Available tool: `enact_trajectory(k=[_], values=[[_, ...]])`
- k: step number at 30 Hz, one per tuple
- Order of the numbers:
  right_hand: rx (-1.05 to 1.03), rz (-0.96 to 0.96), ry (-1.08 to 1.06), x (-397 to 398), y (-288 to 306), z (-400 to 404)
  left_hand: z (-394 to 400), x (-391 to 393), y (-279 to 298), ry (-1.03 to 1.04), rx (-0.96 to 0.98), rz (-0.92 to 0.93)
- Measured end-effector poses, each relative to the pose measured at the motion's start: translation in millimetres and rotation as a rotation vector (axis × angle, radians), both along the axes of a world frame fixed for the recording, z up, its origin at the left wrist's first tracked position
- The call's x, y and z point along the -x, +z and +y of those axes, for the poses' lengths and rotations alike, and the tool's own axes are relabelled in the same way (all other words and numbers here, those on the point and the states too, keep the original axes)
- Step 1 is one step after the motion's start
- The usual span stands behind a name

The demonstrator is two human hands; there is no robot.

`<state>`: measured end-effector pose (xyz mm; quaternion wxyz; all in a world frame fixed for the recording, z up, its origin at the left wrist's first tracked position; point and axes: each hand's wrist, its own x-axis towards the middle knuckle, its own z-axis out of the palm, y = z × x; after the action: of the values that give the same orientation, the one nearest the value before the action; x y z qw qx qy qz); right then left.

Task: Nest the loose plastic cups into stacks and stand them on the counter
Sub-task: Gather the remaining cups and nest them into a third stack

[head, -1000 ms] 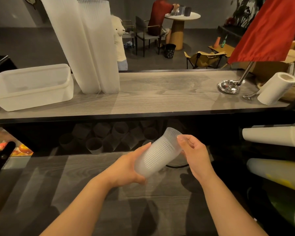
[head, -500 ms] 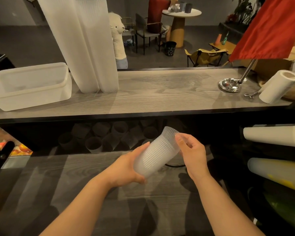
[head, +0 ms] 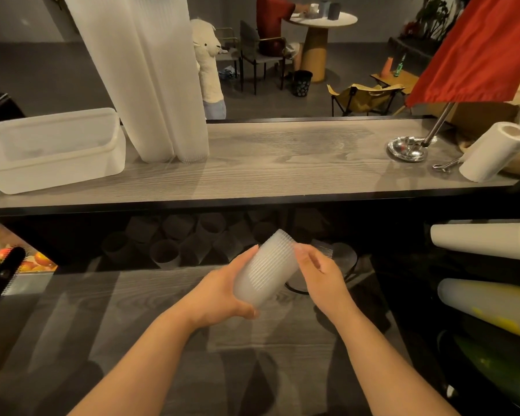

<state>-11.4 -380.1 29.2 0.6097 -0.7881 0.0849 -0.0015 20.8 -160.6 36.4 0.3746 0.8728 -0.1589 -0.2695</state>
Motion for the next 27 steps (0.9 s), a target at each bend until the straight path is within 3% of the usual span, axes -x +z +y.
enact_trajectory(k=[6,9,12,14,18,22,27], values=[[-0.033,0.155,0.144,-7.0,-12.6,-11.6,5.9,2.3,-10.7,0.022,-0.042,0.017],[0.069,0.155,-0.149,-28.1,-34.3,-33.3,7.5,2.6,-13.3,0.048,-0.043,0.031],[0.363,0.303,-0.319,-42.2,-46.0,-55.6,14.0,3.0,-12.8,0.091,-0.013,0.047],[0.593,0.436,-0.258,-48.4,-51.5,-63.5,17.8,3.6,-12.4,0.108,-0.006,0.045],[0.916,0.52,-0.145,-63.6,-67.6,-68.0,20.2,4.6,-11.1,0.118,-0.005,0.05],[0.877,0.548,-0.152,-78.2,-84.3,-73.2,26.5,7.7,-6.7,0.111,-0.025,0.056],[1.097,0.605,0.062,-98.3,-75.2,-65.8,37.3,12.7,-1.9,0.138,-0.067,0.08]])
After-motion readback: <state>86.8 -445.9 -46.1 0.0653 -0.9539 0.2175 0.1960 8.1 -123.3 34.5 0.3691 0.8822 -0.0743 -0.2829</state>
